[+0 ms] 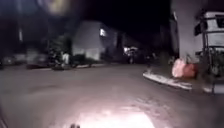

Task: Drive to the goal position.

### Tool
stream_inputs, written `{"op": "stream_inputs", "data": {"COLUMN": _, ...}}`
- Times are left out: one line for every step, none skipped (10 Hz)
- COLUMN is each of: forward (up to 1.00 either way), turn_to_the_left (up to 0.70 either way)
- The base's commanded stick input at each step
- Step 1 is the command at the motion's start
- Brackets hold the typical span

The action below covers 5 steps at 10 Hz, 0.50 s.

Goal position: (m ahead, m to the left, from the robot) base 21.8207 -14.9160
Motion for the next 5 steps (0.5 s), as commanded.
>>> {"op": "stream_inputs", "data": {"forward": 1.00, "turn_to_the_left": -0.27}}
{"op": "stream_inputs", "data": {"forward": 1.00, "turn_to_the_left": -0.27}}
{"op": "stream_inputs", "data": {"forward": 1.00, "turn_to_the_left": -0.27}}
{"op": "stream_inputs", "data": {"forward": 1.00, "turn_to_the_left": -0.26}}
{"op": "stream_inputs", "data": {"forward": 1.00, "turn_to_the_left": 0.00}}
